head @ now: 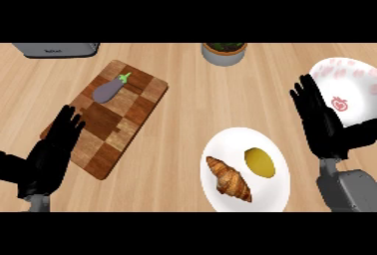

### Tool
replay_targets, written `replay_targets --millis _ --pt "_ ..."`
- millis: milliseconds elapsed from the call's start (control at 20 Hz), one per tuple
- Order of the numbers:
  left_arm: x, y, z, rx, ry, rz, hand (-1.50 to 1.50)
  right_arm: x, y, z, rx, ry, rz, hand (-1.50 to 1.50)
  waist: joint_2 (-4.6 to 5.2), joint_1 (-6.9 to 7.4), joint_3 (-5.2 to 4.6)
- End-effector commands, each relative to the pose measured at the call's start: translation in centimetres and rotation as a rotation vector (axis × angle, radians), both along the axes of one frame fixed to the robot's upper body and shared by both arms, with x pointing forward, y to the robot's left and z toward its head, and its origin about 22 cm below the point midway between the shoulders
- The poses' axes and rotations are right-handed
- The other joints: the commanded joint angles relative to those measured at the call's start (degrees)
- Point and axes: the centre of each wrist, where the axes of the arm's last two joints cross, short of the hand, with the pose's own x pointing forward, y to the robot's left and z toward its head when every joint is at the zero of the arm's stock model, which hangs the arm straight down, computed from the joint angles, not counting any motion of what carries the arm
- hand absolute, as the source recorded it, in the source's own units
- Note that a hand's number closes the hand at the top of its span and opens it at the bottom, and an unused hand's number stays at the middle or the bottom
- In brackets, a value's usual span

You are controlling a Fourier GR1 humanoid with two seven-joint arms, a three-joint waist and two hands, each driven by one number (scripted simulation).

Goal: Pick the lemon from the plate and place it in the bowl

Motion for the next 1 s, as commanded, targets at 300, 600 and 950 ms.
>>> replay_targets --millis 300,600,950 --pt "1.7 -4.5 1.9 0.171 -0.137 -0.328 0.00 -0.8 -5.8 4.1 -0.731 -0.207 0.138 1.50 -0.56 -2.67 -2.60" --pt "2.5 -8.9 0.8 0.187 -0.170 -0.451 0.00 -3.1 -0.3 -6.2 -0.448 -0.170 0.226 -1.50 0.29 0.50 -1.12" --pt "3.9 -8.4 0.9 0.176 -0.162 -0.460 0.00 1.2 -1.0 0.7 -0.947 -0.130 0.347 -1.50 0.28 0.77 -1.30"
